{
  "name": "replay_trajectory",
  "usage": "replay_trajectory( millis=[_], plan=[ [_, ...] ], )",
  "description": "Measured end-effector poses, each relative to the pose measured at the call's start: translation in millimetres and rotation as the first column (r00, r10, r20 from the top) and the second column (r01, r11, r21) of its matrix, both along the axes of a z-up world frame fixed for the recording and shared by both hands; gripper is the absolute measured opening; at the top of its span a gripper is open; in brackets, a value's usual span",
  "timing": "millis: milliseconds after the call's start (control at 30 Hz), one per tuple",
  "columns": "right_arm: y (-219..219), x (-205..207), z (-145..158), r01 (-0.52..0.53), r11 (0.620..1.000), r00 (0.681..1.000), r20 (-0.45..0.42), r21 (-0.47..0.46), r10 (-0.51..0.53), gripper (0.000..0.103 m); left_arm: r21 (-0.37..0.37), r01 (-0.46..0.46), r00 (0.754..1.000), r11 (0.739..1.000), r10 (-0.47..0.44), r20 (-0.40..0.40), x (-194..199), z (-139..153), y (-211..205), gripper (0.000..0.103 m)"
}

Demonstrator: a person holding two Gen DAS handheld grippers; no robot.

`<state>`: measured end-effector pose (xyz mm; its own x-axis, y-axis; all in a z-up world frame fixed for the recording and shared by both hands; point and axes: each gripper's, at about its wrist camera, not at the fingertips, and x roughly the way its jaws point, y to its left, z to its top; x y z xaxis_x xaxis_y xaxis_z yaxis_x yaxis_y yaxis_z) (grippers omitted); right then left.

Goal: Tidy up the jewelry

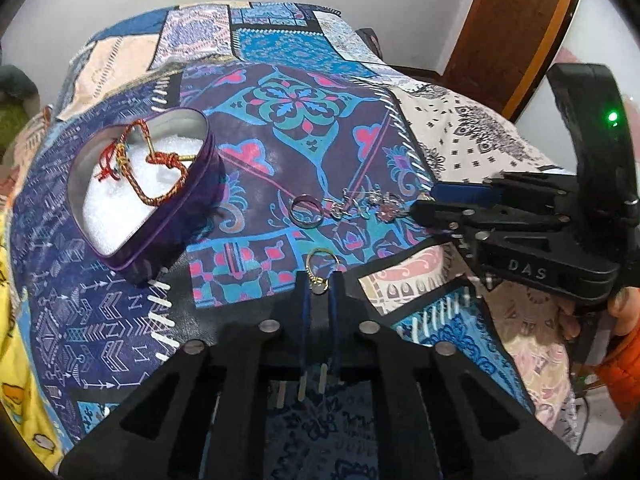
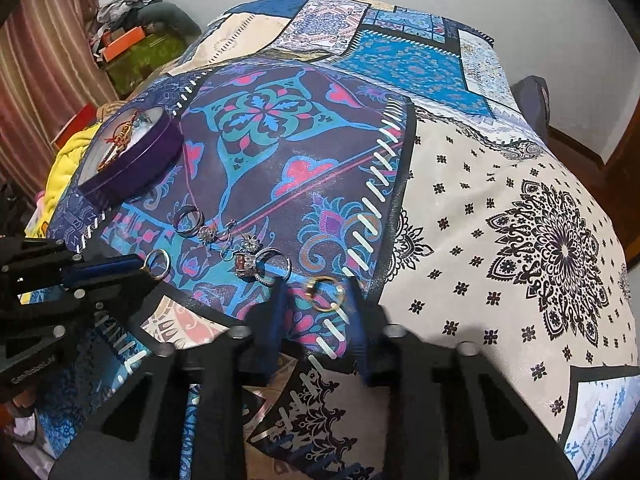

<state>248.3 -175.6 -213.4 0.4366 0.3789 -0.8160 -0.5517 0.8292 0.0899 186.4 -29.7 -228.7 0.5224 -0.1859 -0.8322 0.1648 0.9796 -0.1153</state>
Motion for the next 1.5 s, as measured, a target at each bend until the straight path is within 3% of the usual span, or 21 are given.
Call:
replay_trajectory(
  millis=[133, 367, 667, 1067, 1500],
  plan=[
    [-5.0, 0.5, -0.2, 0.011, 0.999, 1.000, -0.017, 0.036, -0.011, 0.015, 0.035, -0.005, 1.000, 0.999, 0.004, 0.019, -2.0, 2.7, -4.0, 0.007],
    [-7.7, -5.3, 7.5, 0.024, 0.998, 1.000, -0.011, 0.057, -0.023, 0.015, 0.012, -0.021, 0.999, 1.000, 0.021, 0.048, -9.2, 18.0, 3.3, 0.007],
    [1.6, -12.8, 43.6, 0.010, 0.993, 0.998, 0.059, 0.117, -0.017, 0.015, -0.013, -0.058, 0.992, 0.998, 0.059, 0.110, -17.7, 48.4, 18.9, 0.007],
    [29.5, -27.4, 97.0, -0.050, 0.978, 0.985, 0.173, 0.201, 0.014, 0.015, -0.029, -0.118, 0.971, 0.993, 0.122, 0.208, -29.2, 89.4, 47.0, 0.007],
    [72.6, -32.4, 117.1, -0.127, 0.962, 0.974, 0.214, 0.240, 0.075, 0.015, -0.040, -0.173, 0.942, 0.984, 0.177, 0.286, -33.5, 113.4, 85.0, 0.007]
  ],
)
